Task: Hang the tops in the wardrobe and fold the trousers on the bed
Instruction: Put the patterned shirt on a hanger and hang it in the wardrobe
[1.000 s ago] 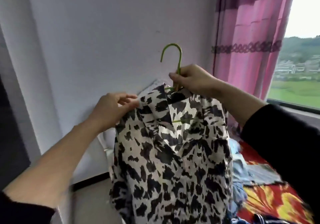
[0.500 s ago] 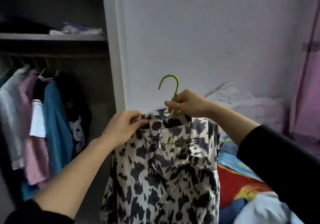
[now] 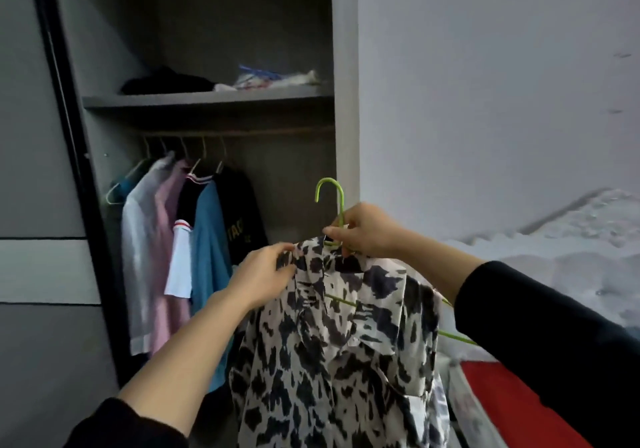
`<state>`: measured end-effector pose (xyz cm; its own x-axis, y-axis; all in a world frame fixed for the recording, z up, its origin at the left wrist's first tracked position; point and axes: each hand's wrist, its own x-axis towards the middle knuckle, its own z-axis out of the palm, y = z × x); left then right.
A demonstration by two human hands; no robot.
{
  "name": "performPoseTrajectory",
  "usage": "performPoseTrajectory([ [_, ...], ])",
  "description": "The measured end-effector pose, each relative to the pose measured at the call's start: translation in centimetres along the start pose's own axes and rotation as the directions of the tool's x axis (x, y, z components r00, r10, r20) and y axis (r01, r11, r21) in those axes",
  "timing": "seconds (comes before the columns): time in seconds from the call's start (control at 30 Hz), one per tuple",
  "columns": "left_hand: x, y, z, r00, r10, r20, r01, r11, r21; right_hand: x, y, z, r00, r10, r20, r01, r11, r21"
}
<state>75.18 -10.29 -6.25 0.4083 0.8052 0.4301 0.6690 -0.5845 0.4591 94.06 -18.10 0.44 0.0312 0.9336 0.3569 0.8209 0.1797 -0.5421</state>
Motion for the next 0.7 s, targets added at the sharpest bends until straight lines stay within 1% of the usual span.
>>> performPoseTrajectory([
  [0.1, 4.3, -2.8, -0.2, 1.000, -0.016, -0.015, 0.017, 0.999, 0.037, 5.7, 0.2, 1.6, 0.999, -0.035, -0.003, 0.035, 0.999, 0.009],
  [0.23, 10.6, -6.4, -1.2, 0.998, -0.029, -0.061, 0.036, 0.994, 0.105, 13.6, 0.5, 3.4, 0.996, -0.033, -0.086, 0.041, 0.995, 0.094],
  [0.37, 15.6, -9.3, -2.2, 0.995, -0.043, -0.091, 0.056, 0.988, 0.146, 20.3, 0.5, 5.7, 0.996, -0.019, -0.082, 0.026, 0.996, 0.089],
  [0.57, 23.5, -13.8, -3.7, 0.992, -0.004, -0.128, 0.037, 0.966, 0.255, 29.4, 0.9, 8.1, 0.987, 0.040, -0.157, -0.016, 0.988, 0.152],
  [0.7, 29.6, -17.4, -4.8, 0.987, 0.057, -0.152, -0.009, 0.953, 0.302, 35.4, 0.7, 10.0, 0.981, 0.085, -0.172, -0.053, 0.982, 0.182],
])
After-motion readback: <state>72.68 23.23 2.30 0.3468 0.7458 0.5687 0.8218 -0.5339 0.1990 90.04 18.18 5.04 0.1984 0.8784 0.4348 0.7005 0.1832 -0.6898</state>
